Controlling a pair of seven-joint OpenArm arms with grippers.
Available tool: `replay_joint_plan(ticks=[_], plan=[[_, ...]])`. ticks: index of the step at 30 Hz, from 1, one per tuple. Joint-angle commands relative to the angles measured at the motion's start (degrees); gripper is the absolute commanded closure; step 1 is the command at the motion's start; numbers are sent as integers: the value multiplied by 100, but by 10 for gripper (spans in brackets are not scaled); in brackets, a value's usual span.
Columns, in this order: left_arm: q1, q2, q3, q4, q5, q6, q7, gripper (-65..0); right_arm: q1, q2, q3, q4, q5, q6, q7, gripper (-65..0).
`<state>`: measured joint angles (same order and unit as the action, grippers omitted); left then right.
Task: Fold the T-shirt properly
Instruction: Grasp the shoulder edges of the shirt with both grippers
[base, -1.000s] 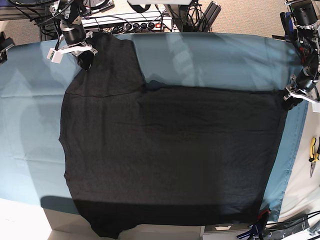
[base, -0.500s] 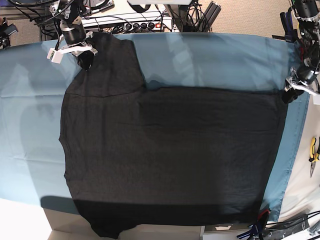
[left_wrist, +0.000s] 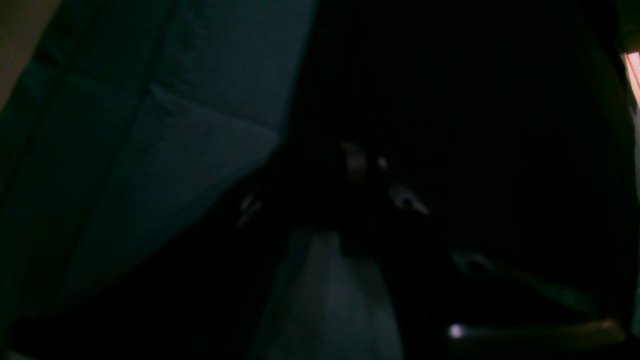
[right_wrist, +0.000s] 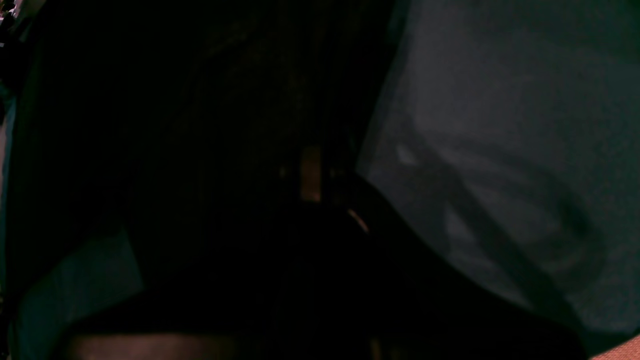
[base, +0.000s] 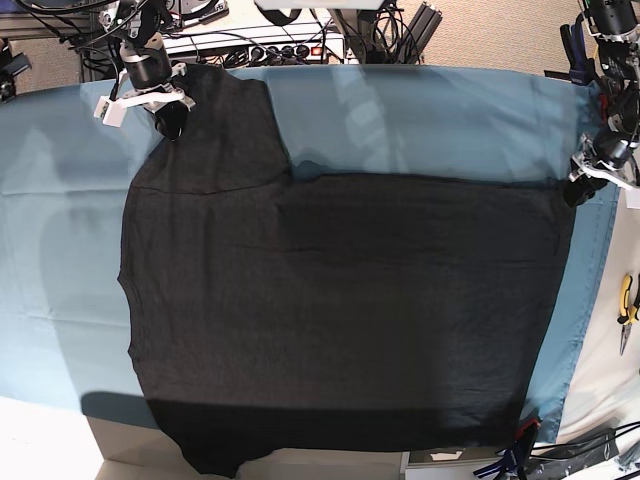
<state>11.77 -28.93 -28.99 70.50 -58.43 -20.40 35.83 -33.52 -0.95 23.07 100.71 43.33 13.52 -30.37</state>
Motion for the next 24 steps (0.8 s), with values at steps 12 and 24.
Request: replay_joint_plan(ticks=[12, 24], plan=[[63, 0, 295, -15, 258, 87, 304, -56, -107, -2, -52, -59, -251, -133, -483, 0], [63, 0, 295, -15, 448, 85, 166, 0, -94, -4, -138, -59, -487, 990, -485, 0]])
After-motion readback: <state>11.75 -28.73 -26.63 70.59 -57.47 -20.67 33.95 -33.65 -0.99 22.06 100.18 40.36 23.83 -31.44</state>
